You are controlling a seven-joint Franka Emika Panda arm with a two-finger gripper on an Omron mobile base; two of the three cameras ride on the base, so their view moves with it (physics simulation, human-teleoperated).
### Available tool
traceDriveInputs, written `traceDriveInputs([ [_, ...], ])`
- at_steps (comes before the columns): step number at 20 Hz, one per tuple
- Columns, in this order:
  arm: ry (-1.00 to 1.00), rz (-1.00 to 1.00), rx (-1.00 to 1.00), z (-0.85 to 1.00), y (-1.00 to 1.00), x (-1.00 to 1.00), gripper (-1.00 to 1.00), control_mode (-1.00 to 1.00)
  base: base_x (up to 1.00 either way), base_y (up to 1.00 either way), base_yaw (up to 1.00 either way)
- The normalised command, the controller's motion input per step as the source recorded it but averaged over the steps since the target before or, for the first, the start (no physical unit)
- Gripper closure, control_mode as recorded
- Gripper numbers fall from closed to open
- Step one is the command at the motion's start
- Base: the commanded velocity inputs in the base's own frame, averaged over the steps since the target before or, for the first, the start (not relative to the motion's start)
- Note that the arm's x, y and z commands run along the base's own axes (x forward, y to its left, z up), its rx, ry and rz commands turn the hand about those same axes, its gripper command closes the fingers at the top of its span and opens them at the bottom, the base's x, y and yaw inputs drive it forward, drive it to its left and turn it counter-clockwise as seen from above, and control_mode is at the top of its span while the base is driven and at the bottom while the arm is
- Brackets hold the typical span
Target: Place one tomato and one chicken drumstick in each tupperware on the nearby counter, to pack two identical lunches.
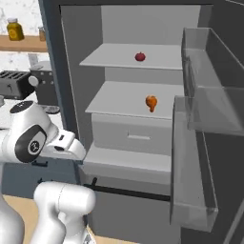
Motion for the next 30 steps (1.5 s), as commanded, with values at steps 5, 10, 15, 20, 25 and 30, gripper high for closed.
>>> traceDriveInputs([
  [5,0.00,0.00,0.00,0.00,0.00,0.00,-1.00,1.00,0.02,-0.68,0.00],
  [10,0.00,0.00,0.00,0.00,0.00,0.00,-1.00,1.00,0.21,-0.31,0.00],
  [15,0.00,0.00,0.00,0.00,0.00,0.00,-1.00,1.00,0.54,-0.08,0.00],
  [20,0.00,0.00,0.00,0.00,0.00,0.00,-1.00,1.00,0.64,-0.25,0.00],
  [25,-0.13,0.00,0.11,-0.04,-0.29,0.56,-1.00,-1.00,0.00,0.00,0.00],
  [30,-0.18,0.00,0.09,0.00,-0.15,0.64,-1.00,-1.00,0.00,0.00,0.00],
])
